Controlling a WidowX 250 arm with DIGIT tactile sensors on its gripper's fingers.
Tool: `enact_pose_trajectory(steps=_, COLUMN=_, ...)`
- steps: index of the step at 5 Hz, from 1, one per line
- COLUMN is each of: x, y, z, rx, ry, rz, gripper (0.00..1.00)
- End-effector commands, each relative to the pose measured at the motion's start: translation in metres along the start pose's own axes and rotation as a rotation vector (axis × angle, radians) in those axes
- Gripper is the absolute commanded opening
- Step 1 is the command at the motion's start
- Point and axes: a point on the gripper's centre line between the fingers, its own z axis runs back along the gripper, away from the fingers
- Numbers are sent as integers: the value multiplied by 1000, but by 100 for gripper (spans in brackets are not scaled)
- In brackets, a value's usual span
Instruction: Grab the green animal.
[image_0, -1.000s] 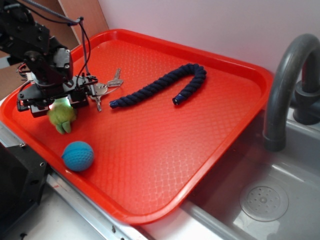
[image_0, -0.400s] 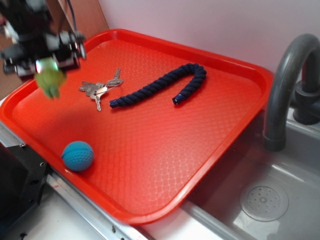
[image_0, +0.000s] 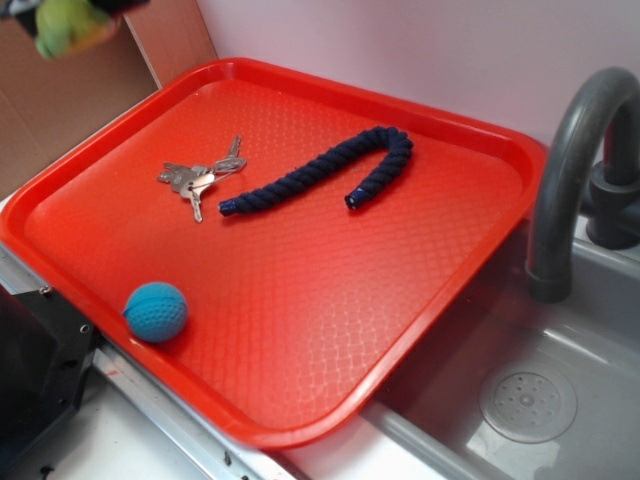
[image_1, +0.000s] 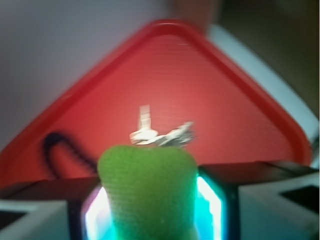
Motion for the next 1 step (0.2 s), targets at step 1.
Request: enact_pose_trajectory(steps=1, x=-16, y=-16, z=38, rx=-68, ry=-20, rz=-109, gripper=0)
